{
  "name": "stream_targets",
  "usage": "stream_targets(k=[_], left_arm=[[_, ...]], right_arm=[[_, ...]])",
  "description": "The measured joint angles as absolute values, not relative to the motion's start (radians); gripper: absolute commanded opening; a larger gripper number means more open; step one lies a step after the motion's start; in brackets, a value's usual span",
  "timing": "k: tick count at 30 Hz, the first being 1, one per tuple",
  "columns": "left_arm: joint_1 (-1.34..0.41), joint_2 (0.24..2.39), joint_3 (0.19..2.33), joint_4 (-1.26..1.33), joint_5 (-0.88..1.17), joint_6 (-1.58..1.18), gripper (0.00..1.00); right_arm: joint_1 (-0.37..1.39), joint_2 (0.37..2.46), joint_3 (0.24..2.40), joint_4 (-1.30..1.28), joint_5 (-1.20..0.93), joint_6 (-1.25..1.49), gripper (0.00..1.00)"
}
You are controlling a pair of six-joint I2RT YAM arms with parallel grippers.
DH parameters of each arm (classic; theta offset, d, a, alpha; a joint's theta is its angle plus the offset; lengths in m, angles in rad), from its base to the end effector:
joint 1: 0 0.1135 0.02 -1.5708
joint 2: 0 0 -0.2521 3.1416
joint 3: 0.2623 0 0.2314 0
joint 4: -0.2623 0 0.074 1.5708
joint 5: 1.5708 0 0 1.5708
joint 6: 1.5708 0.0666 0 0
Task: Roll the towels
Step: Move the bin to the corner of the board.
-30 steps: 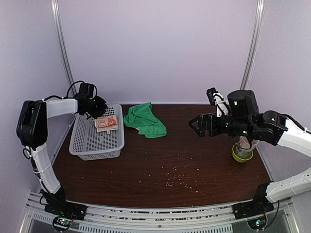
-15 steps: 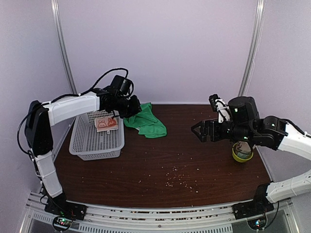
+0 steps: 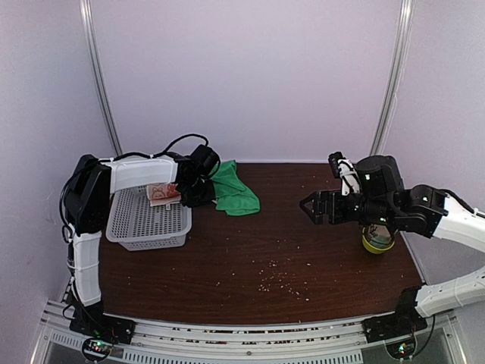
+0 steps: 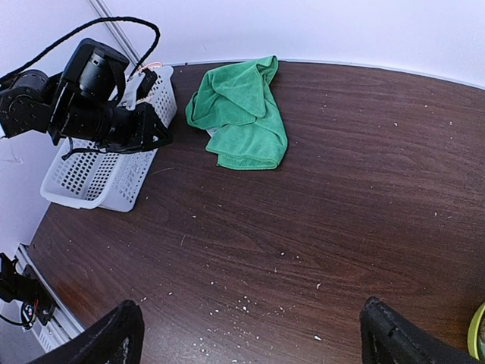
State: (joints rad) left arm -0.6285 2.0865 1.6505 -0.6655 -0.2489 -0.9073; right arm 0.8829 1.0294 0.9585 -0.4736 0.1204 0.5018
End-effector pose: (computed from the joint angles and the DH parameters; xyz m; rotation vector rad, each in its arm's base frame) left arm 0.3614 -0.2424 0.1693 -0.4429 2.5914 -0.1999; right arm 0.1567 0.1781 0.3010 -0.3416 2.1636 0.6859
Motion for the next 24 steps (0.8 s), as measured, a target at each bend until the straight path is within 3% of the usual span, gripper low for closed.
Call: stream_targets(k=[12,24], left_arm=[[-0.547,2.064,1.609,-0.678,-0.302,-0.910,0.14],[-0.534,1.996,1.507,-0.680,-0.319,-0.857,0.10]], right_arm=[[0.874,1.210,1.020,-0.419,0.124,0.505,1.00],[0.770,1.708,1.284,-0.311,0.078,0.543,0.96]])
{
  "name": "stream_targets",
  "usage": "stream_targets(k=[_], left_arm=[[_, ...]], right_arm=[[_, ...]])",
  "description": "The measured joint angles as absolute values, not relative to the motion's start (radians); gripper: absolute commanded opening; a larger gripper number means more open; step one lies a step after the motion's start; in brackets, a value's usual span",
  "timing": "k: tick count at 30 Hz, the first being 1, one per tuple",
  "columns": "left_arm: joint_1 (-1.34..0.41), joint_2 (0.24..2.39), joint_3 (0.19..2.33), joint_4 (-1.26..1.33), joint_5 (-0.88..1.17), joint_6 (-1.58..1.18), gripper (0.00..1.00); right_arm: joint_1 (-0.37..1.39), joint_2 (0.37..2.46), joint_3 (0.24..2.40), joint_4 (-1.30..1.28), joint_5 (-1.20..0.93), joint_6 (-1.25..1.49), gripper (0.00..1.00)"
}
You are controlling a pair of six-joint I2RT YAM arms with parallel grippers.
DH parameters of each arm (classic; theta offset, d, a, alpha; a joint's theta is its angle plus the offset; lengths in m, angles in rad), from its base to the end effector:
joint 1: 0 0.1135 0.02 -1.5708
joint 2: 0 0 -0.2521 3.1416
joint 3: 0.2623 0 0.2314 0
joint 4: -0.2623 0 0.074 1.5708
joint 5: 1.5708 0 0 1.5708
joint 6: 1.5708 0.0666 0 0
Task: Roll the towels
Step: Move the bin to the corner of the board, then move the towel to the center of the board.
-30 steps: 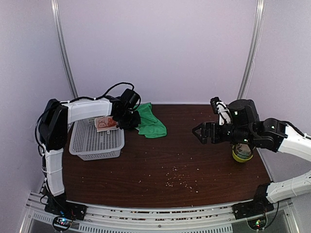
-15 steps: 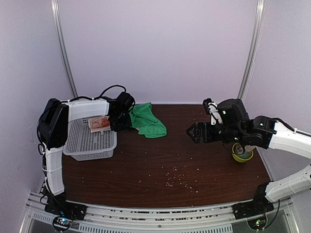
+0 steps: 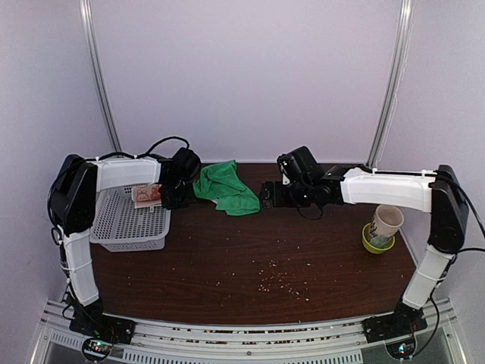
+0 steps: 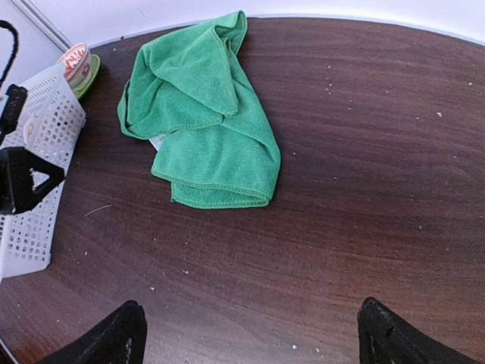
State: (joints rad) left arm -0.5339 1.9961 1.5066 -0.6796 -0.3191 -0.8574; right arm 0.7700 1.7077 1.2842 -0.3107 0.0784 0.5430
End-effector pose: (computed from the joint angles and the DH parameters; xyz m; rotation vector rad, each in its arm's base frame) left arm 0.3577 -0.1872 0.1647 -0.5091 2.5845 -0.0183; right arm 0.2815 0.2657 0.2320 -0.2276 2.3621 0.5700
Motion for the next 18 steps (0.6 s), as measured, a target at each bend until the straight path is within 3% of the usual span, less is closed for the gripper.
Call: stream_targets(k=[4,11,18], left_arm=[[-0.530,1.965,1.465,-0.678,-0.299,-0.834,0.09],[-0.549,1.879,1.417,-0.650,-0.196,-0.786,0.12],[-0.630,1.714,1.393,-0.557,-0.110,-0.749,0.13]], right_arm=[[0.752,1.902,1.450,-0.311,0.070,0.558,0.89],[0.716,2.161,1.679,-0.345,0.057,0.628,0.67],[0.694,2.331,1.869,-0.430,0.038,0.685,0.56]])
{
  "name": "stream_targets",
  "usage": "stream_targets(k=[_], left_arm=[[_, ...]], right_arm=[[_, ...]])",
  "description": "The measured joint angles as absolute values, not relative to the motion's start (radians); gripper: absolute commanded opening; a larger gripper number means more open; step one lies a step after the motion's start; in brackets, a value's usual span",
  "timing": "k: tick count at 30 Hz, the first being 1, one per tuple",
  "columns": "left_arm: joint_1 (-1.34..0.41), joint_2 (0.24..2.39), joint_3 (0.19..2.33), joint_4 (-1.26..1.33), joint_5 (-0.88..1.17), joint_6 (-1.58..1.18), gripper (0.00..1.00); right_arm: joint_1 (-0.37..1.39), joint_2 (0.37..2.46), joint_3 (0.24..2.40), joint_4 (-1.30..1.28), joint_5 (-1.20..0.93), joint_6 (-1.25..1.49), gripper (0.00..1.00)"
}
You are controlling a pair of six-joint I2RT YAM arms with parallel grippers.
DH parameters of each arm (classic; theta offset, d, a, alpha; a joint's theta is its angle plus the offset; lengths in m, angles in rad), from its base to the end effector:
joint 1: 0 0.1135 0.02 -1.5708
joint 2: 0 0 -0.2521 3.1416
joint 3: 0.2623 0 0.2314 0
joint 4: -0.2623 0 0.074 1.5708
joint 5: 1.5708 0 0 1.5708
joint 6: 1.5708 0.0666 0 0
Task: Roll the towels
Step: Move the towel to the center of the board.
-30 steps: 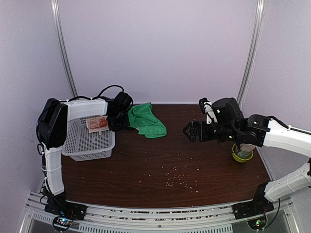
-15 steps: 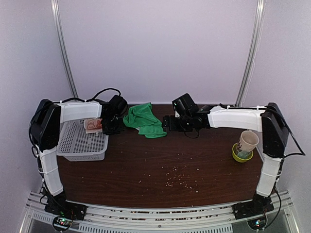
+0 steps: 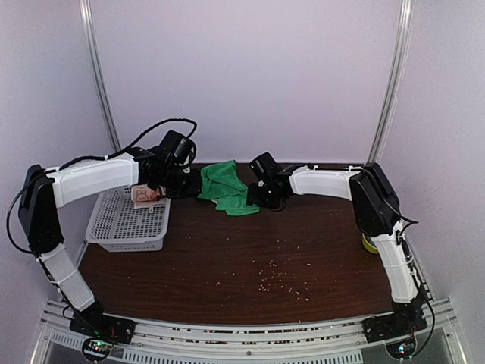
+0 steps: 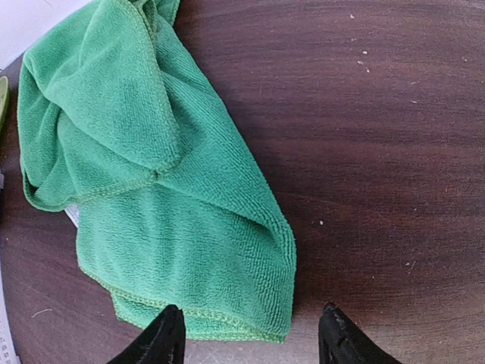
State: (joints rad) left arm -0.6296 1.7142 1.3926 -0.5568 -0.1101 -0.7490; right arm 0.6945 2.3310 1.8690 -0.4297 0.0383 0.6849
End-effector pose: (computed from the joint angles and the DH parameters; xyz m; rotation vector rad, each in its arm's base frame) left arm 0.3086 -0.2158 0.2414 -0.1988 2.4928 -0.4673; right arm 0.3926 0.3237 0.1409 0.0050 2.5427 0.5339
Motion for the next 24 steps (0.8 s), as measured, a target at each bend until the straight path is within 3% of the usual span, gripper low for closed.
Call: stream_targets(k=[7,18,24], left_arm=[[-0.634,1.641,1.338,-0.515,-0.089,-0.746,0.13],[-0.634,1.608,1.261,-0.482,-0.046,-0.777,0.13],[-0.636,1.600,1.258,-0.463,-0.028,-0.785,0.13]], right_arm=[[0.693,2.374,1.979,-0.540,0.031,0.707,0.44],[0.681,2.437,2.089,-0.663,-0.032,0.805,0.44],[0.662,2.458,2.112,-0.687,-0.094,0.898,0.36]])
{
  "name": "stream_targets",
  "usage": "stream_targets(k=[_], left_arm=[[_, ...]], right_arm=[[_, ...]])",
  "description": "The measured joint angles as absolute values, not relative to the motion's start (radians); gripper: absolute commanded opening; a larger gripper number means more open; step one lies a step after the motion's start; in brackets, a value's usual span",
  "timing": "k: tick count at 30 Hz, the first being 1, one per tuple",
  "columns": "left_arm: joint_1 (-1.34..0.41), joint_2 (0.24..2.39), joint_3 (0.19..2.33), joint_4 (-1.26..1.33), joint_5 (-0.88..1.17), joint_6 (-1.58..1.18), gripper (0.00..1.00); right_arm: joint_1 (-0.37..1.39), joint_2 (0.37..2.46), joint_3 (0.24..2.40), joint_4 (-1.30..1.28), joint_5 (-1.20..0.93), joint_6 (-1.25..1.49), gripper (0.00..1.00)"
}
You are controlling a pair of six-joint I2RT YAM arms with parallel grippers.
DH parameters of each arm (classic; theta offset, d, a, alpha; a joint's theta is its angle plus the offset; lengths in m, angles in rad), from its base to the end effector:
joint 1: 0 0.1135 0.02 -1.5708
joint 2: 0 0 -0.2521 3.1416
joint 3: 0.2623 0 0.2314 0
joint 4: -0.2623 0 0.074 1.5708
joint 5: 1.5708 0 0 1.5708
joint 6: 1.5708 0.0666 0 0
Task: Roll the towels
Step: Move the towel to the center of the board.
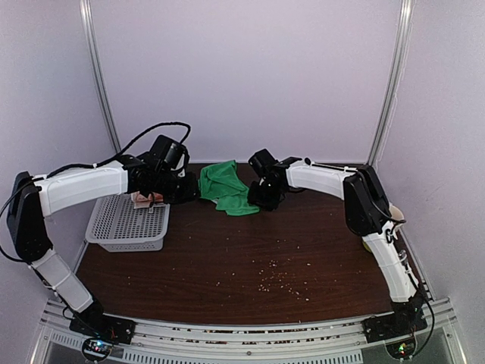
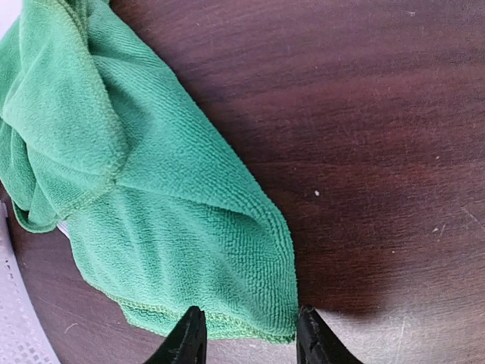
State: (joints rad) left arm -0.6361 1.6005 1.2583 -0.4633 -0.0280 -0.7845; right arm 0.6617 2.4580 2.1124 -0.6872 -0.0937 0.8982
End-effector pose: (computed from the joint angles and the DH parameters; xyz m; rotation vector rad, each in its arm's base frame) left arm 0.2871 -0.2097 0.2456 -0.1972 2.4649 -0.6227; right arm 0.4048 0.3232 0.1330 0.2898 2.7408 0.6261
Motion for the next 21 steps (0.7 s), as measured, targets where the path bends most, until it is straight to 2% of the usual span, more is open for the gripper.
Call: stream_targets(k=[3,5,6,11,13,16,21], left_arm=[[-0.636,1.593,1.258,-0.462,-0.023,-0.785,0.13],[-0.636,1.592,1.258,-0.460,-0.023,-0.785,0.13],[-0.636,1.592,1.258,-0.460,-0.023,-0.785,0.13],[-0.636,1.591,1.258,-0.457,-0.022,-0.785,0.13],[-0.636,1.584,1.258,-0.457,-0.023,-0.785,0.13],[-0.636,1.554,1.258,-0.457,-0.024,-0.784,0.13],[-0.650,1.493,1.253,-0.448,-0.042,-0.783,0.13]], right_arm=[[0.651,2.471,2.120,-0.686,-0.132,0.942,0.23],[0.643,2.481,2.126,-0.681,-0.159,0.971,0.06],[0.640,2.484,2.127,-0.680,-0.171,0.970,0.00],[0.630,2.486,2.124,-0.673,-0.205,0.988,0.00],[0.631,2.438,2.052,-0.649,-0.203,0.965,0.00],[0.639,2.263,1.836,-0.620,-0.196,0.912,0.00],[0.668,1.768,1.441,-0.574,-0.197,0.810,0.00]])
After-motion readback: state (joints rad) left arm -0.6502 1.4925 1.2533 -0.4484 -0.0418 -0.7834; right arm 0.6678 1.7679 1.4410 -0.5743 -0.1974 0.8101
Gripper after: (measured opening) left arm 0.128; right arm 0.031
